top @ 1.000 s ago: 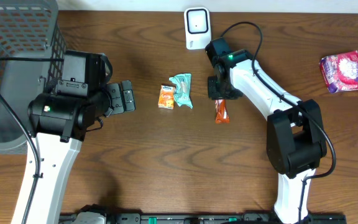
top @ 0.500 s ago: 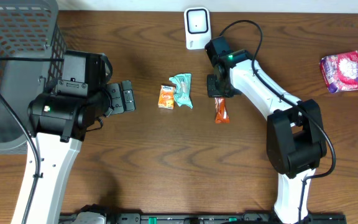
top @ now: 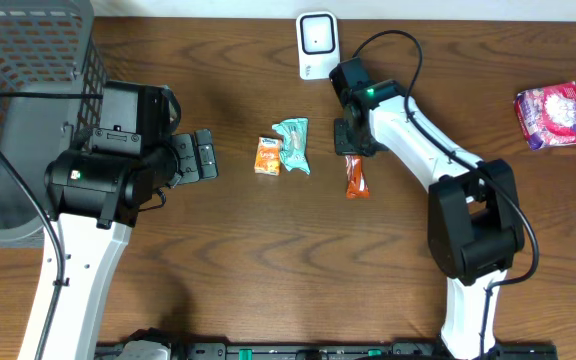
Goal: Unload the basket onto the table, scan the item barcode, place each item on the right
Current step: 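Grasp the red snack bar with the right gripper and pull it toward the front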
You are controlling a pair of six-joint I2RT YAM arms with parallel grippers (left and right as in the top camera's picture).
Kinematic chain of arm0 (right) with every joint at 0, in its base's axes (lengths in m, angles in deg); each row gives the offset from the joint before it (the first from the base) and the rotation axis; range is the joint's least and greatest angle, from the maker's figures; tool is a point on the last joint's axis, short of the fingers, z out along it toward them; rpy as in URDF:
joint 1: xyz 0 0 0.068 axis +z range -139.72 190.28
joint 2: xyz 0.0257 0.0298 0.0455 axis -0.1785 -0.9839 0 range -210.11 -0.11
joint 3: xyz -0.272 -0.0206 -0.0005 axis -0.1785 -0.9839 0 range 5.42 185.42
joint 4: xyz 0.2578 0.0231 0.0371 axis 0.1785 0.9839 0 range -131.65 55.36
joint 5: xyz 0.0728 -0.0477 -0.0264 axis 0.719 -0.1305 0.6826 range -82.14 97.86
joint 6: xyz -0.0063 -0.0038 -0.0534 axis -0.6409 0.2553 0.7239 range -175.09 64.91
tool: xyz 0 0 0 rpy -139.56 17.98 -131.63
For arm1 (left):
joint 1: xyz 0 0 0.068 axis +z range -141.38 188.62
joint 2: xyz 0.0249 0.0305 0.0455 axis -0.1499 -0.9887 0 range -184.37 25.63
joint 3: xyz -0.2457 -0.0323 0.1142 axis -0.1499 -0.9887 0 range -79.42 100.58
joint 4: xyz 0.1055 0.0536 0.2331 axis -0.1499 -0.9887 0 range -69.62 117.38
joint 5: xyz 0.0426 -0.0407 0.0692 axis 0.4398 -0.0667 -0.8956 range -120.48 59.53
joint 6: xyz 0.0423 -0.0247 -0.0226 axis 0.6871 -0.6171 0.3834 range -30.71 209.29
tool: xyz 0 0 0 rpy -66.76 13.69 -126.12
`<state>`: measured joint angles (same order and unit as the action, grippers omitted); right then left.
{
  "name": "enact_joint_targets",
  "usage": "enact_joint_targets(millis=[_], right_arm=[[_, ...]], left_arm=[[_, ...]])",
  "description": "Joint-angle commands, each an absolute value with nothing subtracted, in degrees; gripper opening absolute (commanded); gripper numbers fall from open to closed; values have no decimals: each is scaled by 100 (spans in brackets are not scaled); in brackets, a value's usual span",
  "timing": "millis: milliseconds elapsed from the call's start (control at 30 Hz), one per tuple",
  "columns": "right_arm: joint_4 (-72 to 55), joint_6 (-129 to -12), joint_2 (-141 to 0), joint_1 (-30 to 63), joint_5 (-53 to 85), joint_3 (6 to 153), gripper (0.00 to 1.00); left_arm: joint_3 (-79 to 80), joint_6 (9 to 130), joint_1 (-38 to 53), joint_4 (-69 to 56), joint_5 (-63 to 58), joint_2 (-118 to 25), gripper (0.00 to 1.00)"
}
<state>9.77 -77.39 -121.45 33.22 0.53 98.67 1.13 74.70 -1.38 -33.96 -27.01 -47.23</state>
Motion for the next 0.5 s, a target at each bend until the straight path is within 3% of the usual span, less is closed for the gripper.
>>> enact_joint_targets(millis=[0,467], right_arm=[[833,-7733,-12403,3412,72,9740,1],[1113,-7726,-12383,3423,86,10147,1]], left_arm=[[105,7503,-131,-3409,-2775,-4736,98],[105,7503,-131,-3409,-2775,-4736,98]])
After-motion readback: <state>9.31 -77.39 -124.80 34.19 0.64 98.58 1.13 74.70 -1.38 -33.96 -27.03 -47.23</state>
